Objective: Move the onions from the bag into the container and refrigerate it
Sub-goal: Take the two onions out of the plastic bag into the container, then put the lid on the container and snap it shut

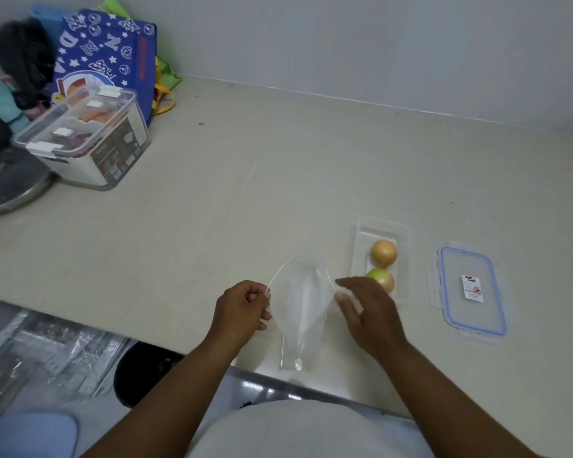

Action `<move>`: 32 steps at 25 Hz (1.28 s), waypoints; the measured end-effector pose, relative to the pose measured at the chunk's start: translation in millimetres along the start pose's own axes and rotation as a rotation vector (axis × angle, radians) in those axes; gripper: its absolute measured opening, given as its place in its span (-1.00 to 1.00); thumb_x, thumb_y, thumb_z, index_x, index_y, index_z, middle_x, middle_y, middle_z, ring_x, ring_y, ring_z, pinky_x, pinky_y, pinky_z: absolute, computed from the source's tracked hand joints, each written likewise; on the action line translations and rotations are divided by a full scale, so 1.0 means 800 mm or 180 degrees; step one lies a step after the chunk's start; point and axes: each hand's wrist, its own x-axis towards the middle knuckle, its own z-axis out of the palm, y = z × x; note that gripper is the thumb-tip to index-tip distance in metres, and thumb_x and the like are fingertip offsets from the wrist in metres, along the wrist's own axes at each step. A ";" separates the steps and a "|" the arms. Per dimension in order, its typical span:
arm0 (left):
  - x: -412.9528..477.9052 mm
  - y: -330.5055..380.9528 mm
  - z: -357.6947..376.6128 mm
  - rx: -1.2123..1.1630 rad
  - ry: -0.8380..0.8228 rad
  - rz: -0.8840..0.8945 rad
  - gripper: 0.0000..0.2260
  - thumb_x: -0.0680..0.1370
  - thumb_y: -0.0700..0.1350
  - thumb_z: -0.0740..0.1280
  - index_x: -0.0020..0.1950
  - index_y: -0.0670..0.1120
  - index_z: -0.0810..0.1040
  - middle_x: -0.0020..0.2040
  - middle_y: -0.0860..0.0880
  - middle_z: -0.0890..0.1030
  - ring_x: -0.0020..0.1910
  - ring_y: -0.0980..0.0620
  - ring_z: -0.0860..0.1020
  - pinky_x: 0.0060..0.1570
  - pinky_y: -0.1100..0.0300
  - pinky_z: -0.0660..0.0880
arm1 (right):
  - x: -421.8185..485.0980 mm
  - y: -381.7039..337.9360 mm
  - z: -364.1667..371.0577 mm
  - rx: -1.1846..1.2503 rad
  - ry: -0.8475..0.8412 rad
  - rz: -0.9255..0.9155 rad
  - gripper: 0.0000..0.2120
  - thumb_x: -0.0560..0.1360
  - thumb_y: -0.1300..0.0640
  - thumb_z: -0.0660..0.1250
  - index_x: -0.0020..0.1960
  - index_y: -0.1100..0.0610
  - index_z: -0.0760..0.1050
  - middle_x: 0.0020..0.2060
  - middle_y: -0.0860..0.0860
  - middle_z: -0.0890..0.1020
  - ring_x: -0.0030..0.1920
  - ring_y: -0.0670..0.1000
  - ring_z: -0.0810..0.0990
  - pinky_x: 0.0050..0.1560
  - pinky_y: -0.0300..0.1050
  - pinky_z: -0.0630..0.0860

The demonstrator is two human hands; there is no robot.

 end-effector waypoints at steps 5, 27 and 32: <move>0.000 -0.008 -0.011 0.0313 -0.0255 -0.0037 -0.65 0.38 0.28 0.40 0.00 0.08 0.61 -0.12 0.07 0.67 -0.21 0.10 0.67 -0.20 0.15 0.61 | -0.023 -0.046 0.058 -0.0655 -0.1526 -0.0264 -0.49 0.61 -0.23 -0.06 0.54 -0.15 0.13 0.56 -0.11 0.17 0.58 0.01 0.00 0.51 0.03 0.02; 0.132 -0.084 -0.065 0.4343 -0.0922 0.1798 -0.36 0.62 0.20 -0.01 0.59 -0.10 -0.05 0.63 -0.06 -0.08 0.58 -0.20 -0.15 0.50 -0.25 -0.14 | 0.032 -0.034 0.151 -0.1653 -0.2263 0.0395 -0.33 0.62 -0.19 -0.04 0.58 0.16 -0.10 0.60 0.08 -0.09 0.59 0.07 -0.14 0.54 0.24 -0.12; 0.195 -0.058 -0.069 0.4377 -0.1015 0.1716 -0.37 0.62 0.20 -0.02 0.59 -0.09 -0.08 0.63 -0.03 -0.13 0.58 -0.18 -0.18 0.50 -0.25 -0.14 | 0.095 -0.026 0.174 -0.1573 -0.2366 0.0587 -0.32 0.62 -0.17 -0.01 0.58 0.17 -0.11 0.60 0.06 -0.12 0.59 0.04 -0.16 0.54 0.22 -0.10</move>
